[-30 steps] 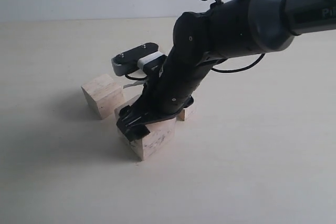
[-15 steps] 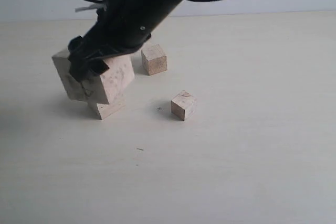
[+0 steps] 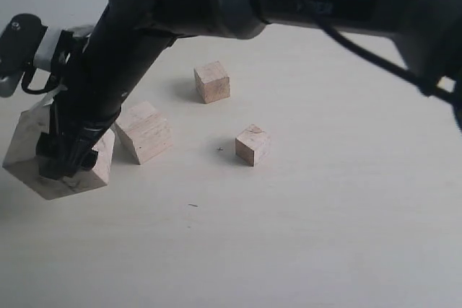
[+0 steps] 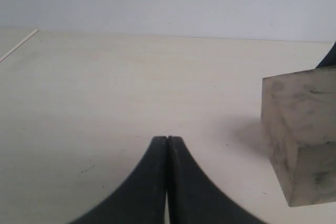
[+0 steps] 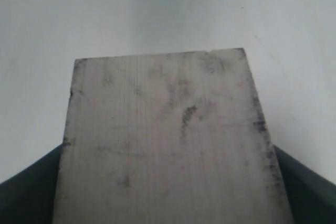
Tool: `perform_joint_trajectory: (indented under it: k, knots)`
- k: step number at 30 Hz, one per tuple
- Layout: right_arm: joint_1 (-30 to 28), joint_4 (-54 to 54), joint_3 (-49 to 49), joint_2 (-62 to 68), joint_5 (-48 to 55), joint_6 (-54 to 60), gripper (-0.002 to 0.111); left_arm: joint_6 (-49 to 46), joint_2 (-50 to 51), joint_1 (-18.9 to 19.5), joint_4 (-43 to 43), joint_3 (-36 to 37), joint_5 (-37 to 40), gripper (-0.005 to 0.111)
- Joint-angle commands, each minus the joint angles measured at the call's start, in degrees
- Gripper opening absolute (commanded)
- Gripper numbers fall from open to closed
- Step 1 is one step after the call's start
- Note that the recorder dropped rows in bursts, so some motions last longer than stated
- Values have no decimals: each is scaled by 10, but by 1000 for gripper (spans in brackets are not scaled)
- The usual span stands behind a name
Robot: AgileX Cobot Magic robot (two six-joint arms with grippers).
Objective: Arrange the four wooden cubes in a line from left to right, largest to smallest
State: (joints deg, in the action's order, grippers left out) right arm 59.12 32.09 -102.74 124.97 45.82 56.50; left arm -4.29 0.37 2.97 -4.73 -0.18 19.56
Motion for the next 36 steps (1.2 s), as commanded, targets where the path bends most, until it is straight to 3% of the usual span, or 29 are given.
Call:
perform_joint_trajectory:
  k: [1, 18, 23, 36]
  knots:
    - [-3, 9, -35, 29, -41, 24, 0, 0, -4, -2, -3, 2, -7, 0]
    - [-63, 65, -98, 118, -38, 65, 0, 0, -4, -2, -3, 2, -7, 0]
    - [-86, 62, -102, 116, 16, 65, 0, 0, -4, -2, -3, 2, -7, 0]
    - [-85, 61, -103, 114, 37, 65, 3, 0, -4, -2, -3, 2, -7, 0]
